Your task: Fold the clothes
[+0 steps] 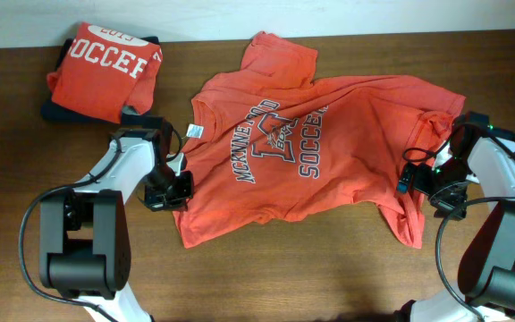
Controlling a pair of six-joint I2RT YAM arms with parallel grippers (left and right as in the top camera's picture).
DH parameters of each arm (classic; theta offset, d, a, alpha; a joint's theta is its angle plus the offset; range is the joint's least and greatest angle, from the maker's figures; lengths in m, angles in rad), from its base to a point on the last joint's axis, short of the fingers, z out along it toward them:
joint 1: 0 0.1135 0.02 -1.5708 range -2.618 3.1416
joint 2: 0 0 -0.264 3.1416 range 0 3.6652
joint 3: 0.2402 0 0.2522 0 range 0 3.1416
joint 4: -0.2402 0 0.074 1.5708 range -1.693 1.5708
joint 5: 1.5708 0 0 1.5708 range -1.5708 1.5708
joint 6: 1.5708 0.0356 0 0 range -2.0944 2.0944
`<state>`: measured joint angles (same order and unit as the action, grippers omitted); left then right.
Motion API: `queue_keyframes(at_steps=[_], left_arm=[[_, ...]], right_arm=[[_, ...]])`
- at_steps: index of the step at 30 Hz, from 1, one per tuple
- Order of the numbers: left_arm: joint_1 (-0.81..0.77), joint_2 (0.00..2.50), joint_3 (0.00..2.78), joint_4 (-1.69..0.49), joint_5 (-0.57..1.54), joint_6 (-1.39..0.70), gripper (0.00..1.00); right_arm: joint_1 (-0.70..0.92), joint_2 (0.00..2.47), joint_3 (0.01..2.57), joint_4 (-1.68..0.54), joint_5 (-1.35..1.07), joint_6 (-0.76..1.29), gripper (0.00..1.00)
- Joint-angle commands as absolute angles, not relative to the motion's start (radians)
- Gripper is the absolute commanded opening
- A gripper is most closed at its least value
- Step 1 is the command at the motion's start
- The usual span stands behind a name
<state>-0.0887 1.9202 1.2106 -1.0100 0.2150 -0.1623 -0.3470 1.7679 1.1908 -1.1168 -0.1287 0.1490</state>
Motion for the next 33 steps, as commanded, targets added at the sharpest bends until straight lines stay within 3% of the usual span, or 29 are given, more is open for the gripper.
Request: queue_keyframes(at_steps=[1, 11, 24, 28, 29, 30, 33], left_arm=[[-0.091, 1.901, 1.228, -1.017, 0.311, -0.164, 0.0], [-0.09, 1.901, 1.369, -1.0, 0.359, -0.165, 0.0], [-0.091, 1.901, 1.379, -0.715, 0.227, -0.213, 0.01], [-0.091, 1.901, 1.379, -0.669, 0.227, -0.212, 0.24], [-0.091, 1.901, 1.379, -0.666, 0.227, -0.212, 0.46], [-0.091, 1.901, 1.38, -0.669, 0.227, -0.209, 0.55], [-0.088, 1.892, 1.399, -0.716, 0.224, -0.184, 0.62]], right_arm=[[-0.345, 1.758, 1.187, -1.117, -0.12, 0.146, 0.99], [-0.345, 1.758, 1.187, -1.117, -0.12, 0.146, 0.99], [-0.345, 1.758, 1.187, -1.117, -0.12, 0.146, 0.99], [-0.345, 1.758, 1.187, -1.117, -0.12, 0.146, 0.99], [-0.345, 1.758, 1.187, -1.117, -0.12, 0.146, 0.99], [-0.345, 1.758, 1.187, -1.117, -0.12, 0.146, 0.99], [-0.345, 1.758, 1.187, -1.117, -0.12, 0.146, 0.99]])
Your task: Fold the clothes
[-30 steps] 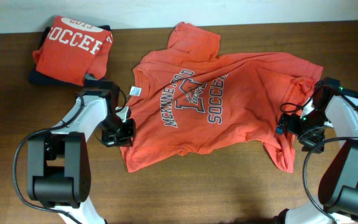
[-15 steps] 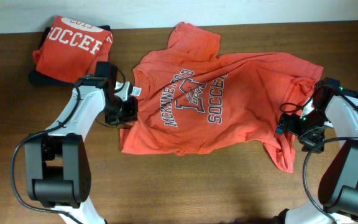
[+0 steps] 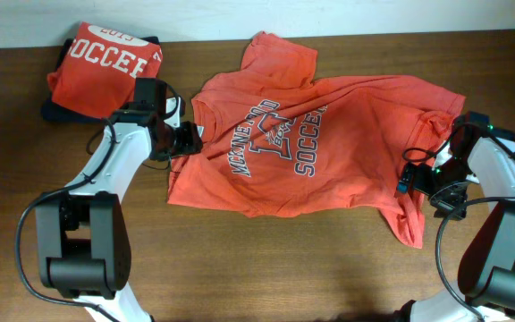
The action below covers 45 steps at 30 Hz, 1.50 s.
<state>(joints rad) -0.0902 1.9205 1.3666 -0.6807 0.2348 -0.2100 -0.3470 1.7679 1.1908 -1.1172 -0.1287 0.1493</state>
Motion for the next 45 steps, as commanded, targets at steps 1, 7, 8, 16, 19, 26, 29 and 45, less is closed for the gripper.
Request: queue_keyframes(at_steps=[1, 7, 8, 16, 19, 26, 29, 45], left_arm=[[-0.086, 1.885, 1.411, -0.747, 0.201, -0.183, 0.62], [-0.059, 1.836, 1.446, -0.915, 0.044, -0.226, 0.57], [-0.048, 1.834, 1.446, -0.945, 0.044, -0.252, 0.56], [-0.017, 1.835, 1.371, -0.963, 0.044, -0.297, 0.54], [-0.018, 1.835, 1.333, -0.923, 0.044, -0.3, 0.5], [-0.017, 1.835, 1.247, -0.83, 0.043, -0.303, 0.36], [-0.017, 1.835, 1.219, -0.787, 0.044, -0.302, 0.37], [-0.02, 1.835, 1.093, -0.619, 0.044, -0.297, 0.48]], right_arm=[[-0.345, 1.758, 1.187, -1.117, -0.12, 0.146, 0.99], [-0.345, 1.758, 1.187, -1.117, -0.12, 0.146, 0.98], [-0.345, 1.758, 1.187, -1.117, -0.12, 0.146, 0.98], [-0.345, 1.758, 1.187, -1.117, -0.12, 0.146, 0.99], [-0.345, 1.758, 1.187, -1.117, -0.12, 0.146, 0.99], [-0.345, 1.758, 1.187, -1.117, -0.12, 0.146, 0.99], [-0.345, 1.758, 1.187, -1.117, -0.12, 0.146, 0.99], [-0.345, 1.758, 1.187, -1.117, -0.12, 0.146, 0.99]])
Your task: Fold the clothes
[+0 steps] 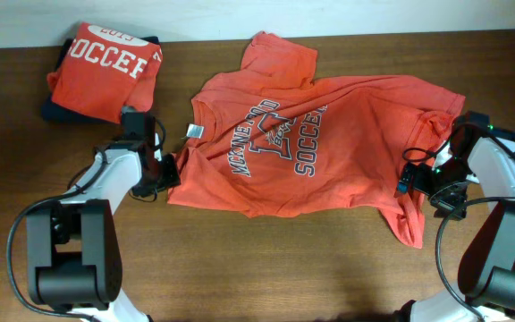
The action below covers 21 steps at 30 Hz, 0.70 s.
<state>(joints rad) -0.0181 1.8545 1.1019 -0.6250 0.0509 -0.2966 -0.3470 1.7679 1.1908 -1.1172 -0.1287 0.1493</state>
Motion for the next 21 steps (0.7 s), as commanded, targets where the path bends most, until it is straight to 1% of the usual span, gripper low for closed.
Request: queue_keyframes(at_steps=[1, 5, 7, 9, 12, 14, 19, 21], left_arm=[[-0.019, 1.835, 1.093, -0.62, 0.044, -0.297, 0.48], [-0.023, 1.835, 1.082, -0.621, 0.044, -0.295, 0.47], [-0.025, 1.835, 1.076, -0.622, 0.044, -0.295, 0.34], [-0.025, 1.835, 1.074, -0.63, 0.044, -0.295, 0.18], [-0.025, 1.835, 1.074, -0.653, 0.045, -0.295, 0.01], [-0.025, 1.835, 1.074, -0.675, 0.048, -0.295, 0.0], [-0.025, 1.828, 1.074, -0.754, 0.117, -0.295, 0.0], [-0.025, 1.818, 1.074, -0.781, 0.115, -0.299, 0.0]], right_arm=[[-0.345, 1.758, 1.187, -1.117, -0.12, 0.146, 0.99], [-0.345, 1.758, 1.187, -1.117, -0.12, 0.146, 0.99], [-0.345, 1.758, 1.187, -1.117, -0.12, 0.146, 0.99], [-0.345, 1.758, 1.187, -1.117, -0.12, 0.146, 0.99], [-0.345, 1.758, 1.187, -1.117, -0.12, 0.146, 0.99], [-0.345, 1.758, 1.187, -1.117, -0.12, 0.146, 0.99], [-0.345, 1.758, 1.187, -1.117, -0.12, 0.146, 0.99], [-0.345, 1.758, 1.187, -1.117, -0.12, 0.146, 0.99]])
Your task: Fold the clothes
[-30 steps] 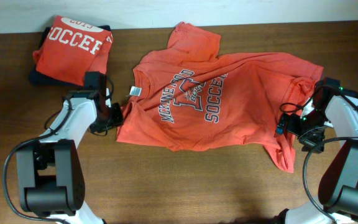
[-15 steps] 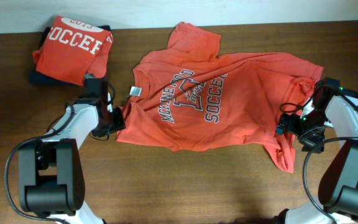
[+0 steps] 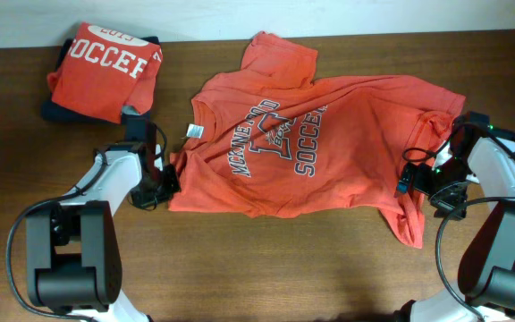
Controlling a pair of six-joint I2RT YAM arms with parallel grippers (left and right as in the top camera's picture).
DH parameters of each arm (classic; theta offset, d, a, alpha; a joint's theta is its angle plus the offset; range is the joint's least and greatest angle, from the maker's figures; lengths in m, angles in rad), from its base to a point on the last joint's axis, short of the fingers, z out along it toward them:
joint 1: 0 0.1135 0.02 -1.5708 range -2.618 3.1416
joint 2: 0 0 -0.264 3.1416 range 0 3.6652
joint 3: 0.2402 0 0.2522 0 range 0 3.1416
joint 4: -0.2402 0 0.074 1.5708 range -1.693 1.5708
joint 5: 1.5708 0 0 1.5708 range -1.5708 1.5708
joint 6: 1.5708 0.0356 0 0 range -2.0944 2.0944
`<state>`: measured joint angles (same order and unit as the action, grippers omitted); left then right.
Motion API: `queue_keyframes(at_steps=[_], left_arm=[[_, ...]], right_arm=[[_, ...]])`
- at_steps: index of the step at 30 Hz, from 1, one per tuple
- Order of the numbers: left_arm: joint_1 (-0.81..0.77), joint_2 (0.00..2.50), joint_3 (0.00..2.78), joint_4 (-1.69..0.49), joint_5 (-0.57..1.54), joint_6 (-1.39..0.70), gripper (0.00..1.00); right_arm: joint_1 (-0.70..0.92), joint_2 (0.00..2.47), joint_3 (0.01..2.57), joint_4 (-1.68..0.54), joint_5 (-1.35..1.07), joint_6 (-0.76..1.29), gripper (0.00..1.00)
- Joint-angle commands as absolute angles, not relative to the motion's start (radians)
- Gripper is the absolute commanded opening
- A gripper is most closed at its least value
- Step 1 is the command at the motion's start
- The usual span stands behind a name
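An orange T-shirt point(image 3: 329, 179) with a "SOCCER" print lies spread face up across the middle of the table, its collar and white tag point(image 3: 193, 131) towards the left. My left gripper point(image 3: 166, 179) sits low at the shirt's left edge, just below the collar. My right gripper point(image 3: 411, 183) rests on the shirt's right side, by the bunched hanging corner. The overhead view does not show how either pair of fingers stands.
A folded orange "SOCCER" shirt point(image 3: 105, 63) lies on a dark folded garment point(image 3: 59, 111) at the back left. The brown wooden table point(image 3: 284, 268) runs to a pale wall at the back. Both arm bases stand at the front corners.
My left gripper has shifted slightly down and towards the front along the shirt's left edge. The shirt and the right arm look unchanged.
First the shirt's lower left flap reached far forward, with my left gripper at its left edge. Then that flap was gone from the front, the edge lay straight, and my left gripper was up by the collar. Later it was back low at the left edge. The right arm stayed put.
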<state>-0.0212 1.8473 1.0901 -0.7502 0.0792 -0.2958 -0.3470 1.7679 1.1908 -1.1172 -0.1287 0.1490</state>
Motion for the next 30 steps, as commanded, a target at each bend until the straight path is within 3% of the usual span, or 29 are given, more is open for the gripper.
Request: queue_keyframes(at_steps=[1, 15, 20, 24, 27, 30], left_arm=[[-0.025, 1.814, 1.074, -0.789, 0.116, -0.299, 0.0], [-0.023, 1.804, 1.13, -1.095, 0.408, -0.296, 0.0], [-0.023, 1.804, 1.214, -1.193, 0.574, -0.207, 0.0], [-0.023, 1.804, 1.274, -1.181, 0.578, -0.203, 0.1], [-0.023, 1.804, 1.293, -1.153, 0.477, -0.202, 0.33], [-0.024, 1.804, 1.293, -1.169, 0.32, -0.16, 0.47]], right_arm=[[-0.345, 1.758, 1.187, -1.117, -0.12, 0.146, 0.99], [-0.345, 1.758, 1.187, -1.117, -0.12, 0.146, 0.99], [-0.345, 1.758, 1.187, -1.117, -0.12, 0.146, 0.99], [-0.345, 1.758, 1.187, -1.117, -0.12, 0.146, 0.99], [-0.345, 1.758, 1.187, -1.117, -0.12, 0.146, 0.99], [-0.345, 1.758, 1.187, -1.117, -0.12, 0.146, 0.99]])
